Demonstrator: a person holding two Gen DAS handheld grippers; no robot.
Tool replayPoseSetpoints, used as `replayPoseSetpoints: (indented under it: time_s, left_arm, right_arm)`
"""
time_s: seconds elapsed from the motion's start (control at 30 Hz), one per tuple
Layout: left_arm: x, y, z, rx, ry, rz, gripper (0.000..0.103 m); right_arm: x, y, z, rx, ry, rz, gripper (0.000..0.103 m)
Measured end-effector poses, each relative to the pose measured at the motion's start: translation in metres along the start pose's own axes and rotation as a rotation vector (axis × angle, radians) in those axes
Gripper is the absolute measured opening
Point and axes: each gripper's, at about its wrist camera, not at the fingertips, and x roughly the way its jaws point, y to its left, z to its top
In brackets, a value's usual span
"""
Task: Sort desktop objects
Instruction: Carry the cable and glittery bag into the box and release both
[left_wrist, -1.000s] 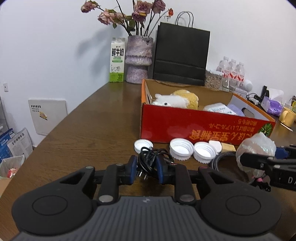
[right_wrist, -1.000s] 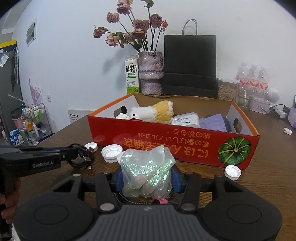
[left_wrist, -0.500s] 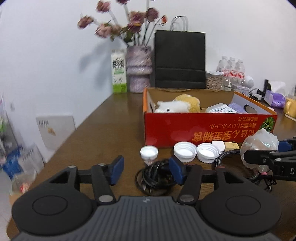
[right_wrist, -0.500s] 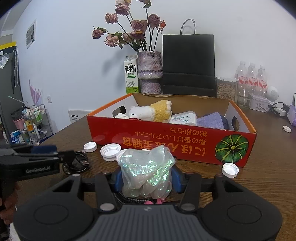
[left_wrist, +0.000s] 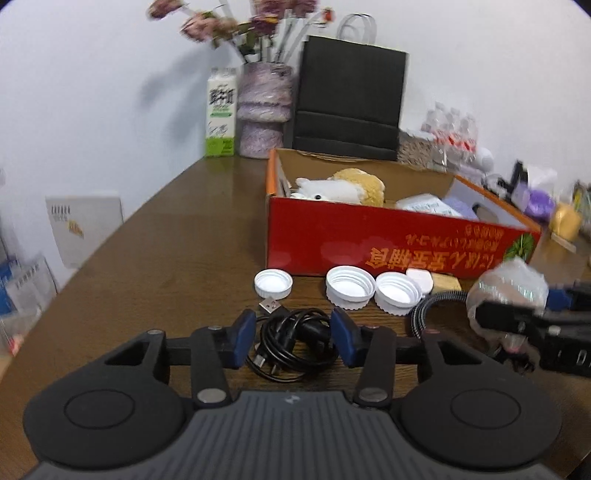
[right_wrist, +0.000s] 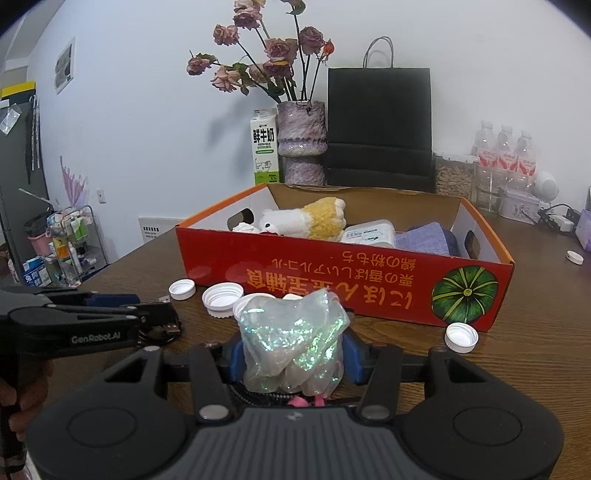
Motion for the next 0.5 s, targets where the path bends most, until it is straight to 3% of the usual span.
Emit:
replayPoseSetpoints:
  time_s: [0.1,0.3,0.4,0.5]
  left_arm:
    - [-0.005,0.005,0.001,-0.023,-0.011,0.009,0.046]
    - [-0.004,0.001,-0.002,0.044,0.006,0.042,0.038]
    - [0.001,0.000,-0.003,0.058,0.018,0.025,0.026]
    - [0.000,-0.006,-0.004,0.088,0.009,0.027,0.024]
  right_arm:
    - [-0.001,0.000,0.000,0.000,0.000,-0.001,0.050]
    - [-0.001,0.000,0.000,-0.003,0.001,-0.002,0.050]
    - [-0.002,0.001,0.000,-0.007,0.002,0.000,0.050]
    - [-0.003,0.002,0.000,-0.016,-0.001,-0.003,0.049]
